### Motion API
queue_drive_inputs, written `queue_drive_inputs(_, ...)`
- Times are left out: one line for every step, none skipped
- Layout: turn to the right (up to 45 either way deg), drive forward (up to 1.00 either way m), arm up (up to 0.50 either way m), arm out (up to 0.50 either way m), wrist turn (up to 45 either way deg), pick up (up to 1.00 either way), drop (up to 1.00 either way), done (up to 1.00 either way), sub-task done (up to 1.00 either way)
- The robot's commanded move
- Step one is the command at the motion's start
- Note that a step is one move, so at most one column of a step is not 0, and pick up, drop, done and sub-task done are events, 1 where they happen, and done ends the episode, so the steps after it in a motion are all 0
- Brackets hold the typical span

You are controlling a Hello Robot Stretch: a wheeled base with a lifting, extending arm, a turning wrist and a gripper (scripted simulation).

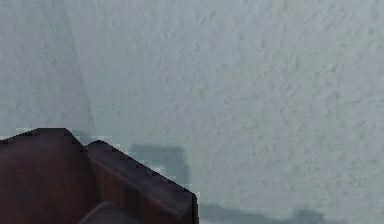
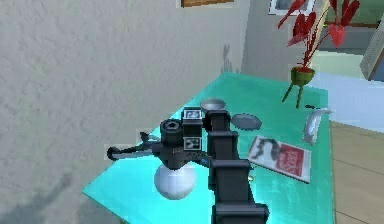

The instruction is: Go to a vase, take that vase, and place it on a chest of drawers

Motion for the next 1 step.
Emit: queue_drive_inputs(0.0,0.00,0.00,0.00,30.0,0.00,0.00,0.00,0.00)
